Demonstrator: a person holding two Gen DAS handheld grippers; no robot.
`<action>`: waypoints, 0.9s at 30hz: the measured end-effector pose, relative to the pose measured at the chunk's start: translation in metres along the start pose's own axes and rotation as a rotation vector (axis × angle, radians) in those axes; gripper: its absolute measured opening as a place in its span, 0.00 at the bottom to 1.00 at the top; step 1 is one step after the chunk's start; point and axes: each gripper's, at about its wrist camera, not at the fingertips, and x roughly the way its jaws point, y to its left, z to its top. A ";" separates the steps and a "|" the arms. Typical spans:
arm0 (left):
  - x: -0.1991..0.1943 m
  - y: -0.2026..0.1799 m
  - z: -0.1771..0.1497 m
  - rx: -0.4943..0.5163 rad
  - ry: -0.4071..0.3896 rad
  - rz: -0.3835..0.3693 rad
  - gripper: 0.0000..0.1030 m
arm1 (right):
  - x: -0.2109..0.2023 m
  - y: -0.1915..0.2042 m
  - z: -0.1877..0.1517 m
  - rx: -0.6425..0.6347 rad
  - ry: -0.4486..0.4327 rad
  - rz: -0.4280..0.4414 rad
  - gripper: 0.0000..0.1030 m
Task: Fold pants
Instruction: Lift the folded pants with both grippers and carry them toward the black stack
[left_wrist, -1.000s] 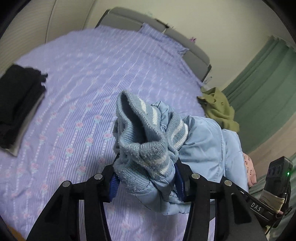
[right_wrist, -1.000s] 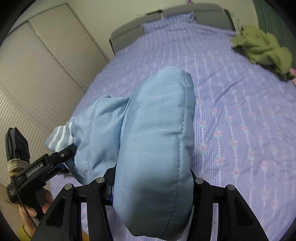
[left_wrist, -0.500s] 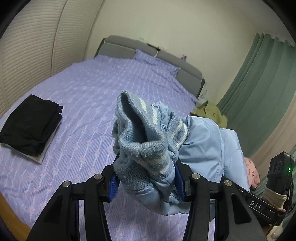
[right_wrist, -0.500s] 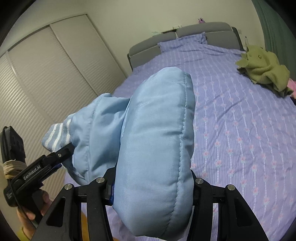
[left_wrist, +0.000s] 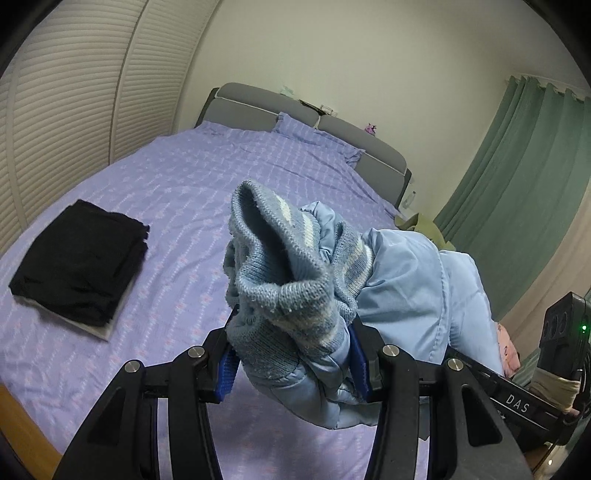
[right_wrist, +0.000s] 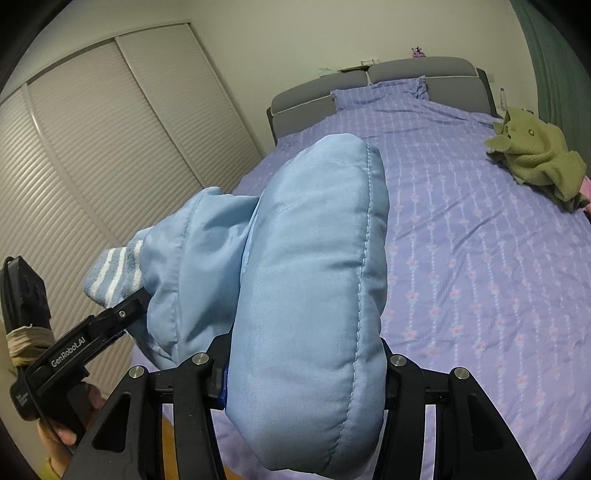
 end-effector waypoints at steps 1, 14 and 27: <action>0.000 0.009 0.003 0.005 0.005 -0.005 0.47 | 0.003 0.007 -0.002 0.007 -0.002 -0.004 0.50; 0.006 0.147 0.072 0.079 0.101 -0.082 0.47 | 0.077 0.134 -0.011 0.108 -0.035 -0.096 0.50; 0.022 0.282 0.112 0.020 0.125 -0.016 0.47 | 0.180 0.216 0.002 0.049 0.068 -0.027 0.50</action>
